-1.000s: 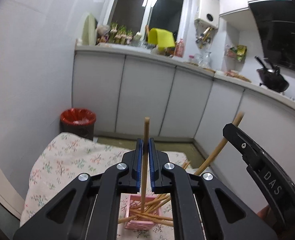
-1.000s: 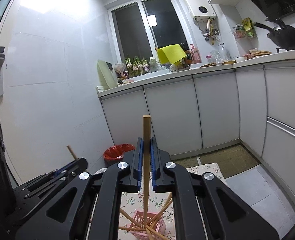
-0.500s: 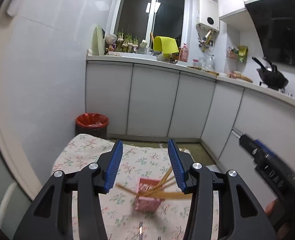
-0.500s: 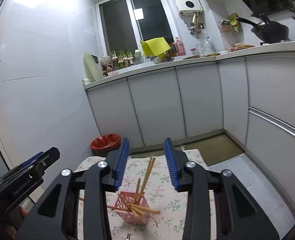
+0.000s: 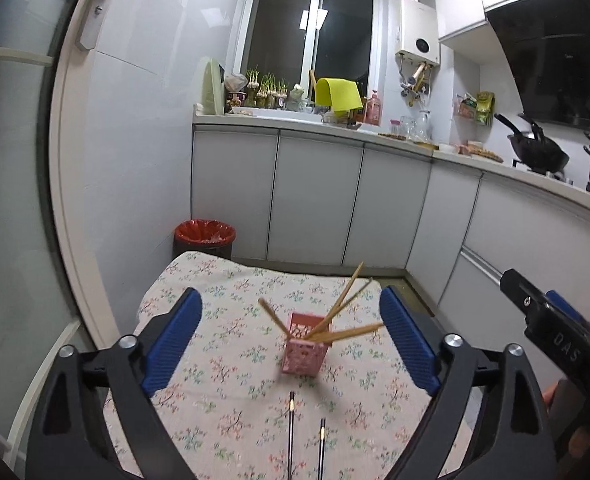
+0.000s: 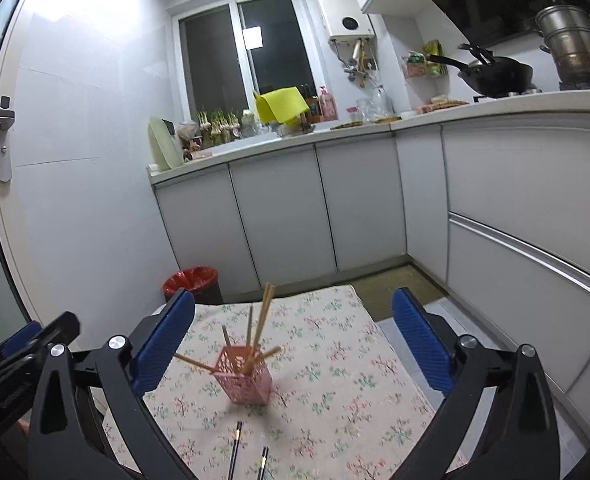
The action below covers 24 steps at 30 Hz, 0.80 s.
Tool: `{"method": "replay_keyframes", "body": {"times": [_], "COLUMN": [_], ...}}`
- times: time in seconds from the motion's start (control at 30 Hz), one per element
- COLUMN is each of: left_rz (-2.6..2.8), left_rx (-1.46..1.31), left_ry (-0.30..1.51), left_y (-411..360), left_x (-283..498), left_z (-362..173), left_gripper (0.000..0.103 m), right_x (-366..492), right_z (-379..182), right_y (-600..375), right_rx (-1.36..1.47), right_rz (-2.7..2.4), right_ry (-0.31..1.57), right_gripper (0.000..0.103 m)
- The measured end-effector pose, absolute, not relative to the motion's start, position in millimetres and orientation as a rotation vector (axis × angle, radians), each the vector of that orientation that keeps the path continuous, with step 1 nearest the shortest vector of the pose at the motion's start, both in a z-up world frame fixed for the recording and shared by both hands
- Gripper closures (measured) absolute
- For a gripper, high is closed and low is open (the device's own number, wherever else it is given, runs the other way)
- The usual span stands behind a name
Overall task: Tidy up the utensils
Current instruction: 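Close the left tool on a black chopstick while the right tool grasps the other black one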
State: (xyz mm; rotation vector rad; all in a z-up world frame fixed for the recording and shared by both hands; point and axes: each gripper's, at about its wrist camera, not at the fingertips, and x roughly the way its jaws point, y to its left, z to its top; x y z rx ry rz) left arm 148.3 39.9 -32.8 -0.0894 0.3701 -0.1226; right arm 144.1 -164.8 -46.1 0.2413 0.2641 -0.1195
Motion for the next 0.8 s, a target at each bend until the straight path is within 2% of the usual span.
{"method": "replay_keyframes", "body": {"times": [0.13,0.27,0.57,0.8], "left_rz": [-0.131,-0.170,-0.203,-0.208], "left_rx": [-0.080,-0.076,-0.010,0.058], "left_ry": [0.409,0.543,0.865,0.991], "left_y": [39,39,30,12], "left_x": [140,144,182,215], "left_z": [-40,-61,-133,-178], "left_gripper": [0.007,0.007,0.007,0.007], "right_x": [130,123,118,132], "right_z": [-51,-62,-129,-169], "right_y": [-166,-166,-184,-184], "right_rx": [0.227,0.188,0.217,0.223], "right_rz": [-0.159,-0.199,-0.199,-0.162], "right_ry": [0.292,0.367,0.637,0.774], "right_gripper": [0.007,0.007,0.007,0.007]}}
